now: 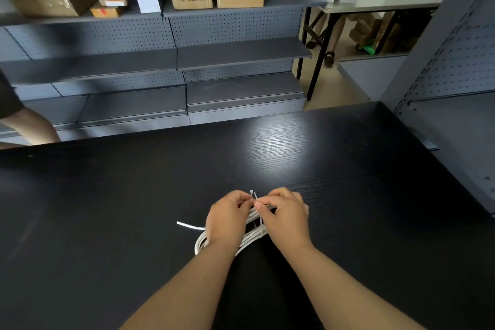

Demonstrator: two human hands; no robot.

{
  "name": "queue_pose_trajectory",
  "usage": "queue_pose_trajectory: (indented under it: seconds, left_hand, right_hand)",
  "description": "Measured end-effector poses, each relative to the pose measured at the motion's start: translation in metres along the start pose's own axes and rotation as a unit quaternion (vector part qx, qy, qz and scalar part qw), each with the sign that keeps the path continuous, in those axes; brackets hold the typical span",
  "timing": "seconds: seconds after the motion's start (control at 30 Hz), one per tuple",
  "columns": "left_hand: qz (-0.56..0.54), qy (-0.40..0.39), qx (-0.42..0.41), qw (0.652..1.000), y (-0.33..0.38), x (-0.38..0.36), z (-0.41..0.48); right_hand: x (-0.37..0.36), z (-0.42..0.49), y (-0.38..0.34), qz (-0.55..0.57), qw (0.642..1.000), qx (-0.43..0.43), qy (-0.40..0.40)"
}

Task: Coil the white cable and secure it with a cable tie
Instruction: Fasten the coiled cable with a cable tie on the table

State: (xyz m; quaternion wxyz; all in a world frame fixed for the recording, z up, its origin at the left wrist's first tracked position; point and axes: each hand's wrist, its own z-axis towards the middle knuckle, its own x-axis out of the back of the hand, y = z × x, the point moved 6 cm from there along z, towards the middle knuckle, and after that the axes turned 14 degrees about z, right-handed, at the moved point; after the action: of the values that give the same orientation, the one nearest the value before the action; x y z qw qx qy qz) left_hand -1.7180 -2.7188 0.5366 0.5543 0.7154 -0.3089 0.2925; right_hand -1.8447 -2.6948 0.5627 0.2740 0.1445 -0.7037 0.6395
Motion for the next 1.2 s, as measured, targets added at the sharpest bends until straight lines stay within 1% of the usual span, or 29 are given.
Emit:
queue_pose_trajectory:
  seconds: [0.07, 0.1, 0.27, 0.33, 0.47, 0.77, 1.1, 1.2]
  left_hand:
    - [0.000, 0.002, 0.001, 1.000, -0.0004, 0.0000, 0.0000]
    - [0.001, 0.003, 0.002, 1.000, -0.0005, 0.0000, 0.0002]
    - [-0.007, -0.001, 0.003, 1.000, 0.0013, 0.0011, -0.0011]
    - [-0.015, -0.003, 0.003, 1.000, 0.0023, 0.0021, -0.0022]
    - [-0.029, -0.005, 0.003, 1.000, 0.0029, 0.0032, -0.0033]
    - [-0.066, -0.007, -0.012, 0.998, 0.0022, 0.0034, -0.0039]
    - [-0.048, -0.012, -0.026, 0.998, 0.0032, 0.0029, -0.0048]
    - [-0.049, -0.013, -0.033, 0.998, 0.0020, 0.0017, -0.0044]
  right_hand:
    - [0.0013, 0.0006, -0.0014, 0.038, 0.999, -0.006, -0.011]
    - [0.0013, 0.0014, -0.0013, 0.057, 0.998, -0.023, -0.024]
    - [-0.0032, 0.0074, 0.0021, 0.133, 0.976, -0.144, -0.100]
    - [-0.0059, 0.0076, -0.0001, 0.145, 0.967, -0.171, -0.121]
    - [-0.0074, 0.0061, -0.0027, 0.161, 0.957, -0.203, -0.134]
    - [-0.0065, 0.0034, -0.0005, 0.201, 0.945, -0.230, -0.118]
    - [-0.0064, 0.0029, 0.0009, 0.219, 0.938, -0.245, -0.107]
    - [-0.0062, 0.0024, 0.0011, 0.221, 0.941, -0.234, -0.101]
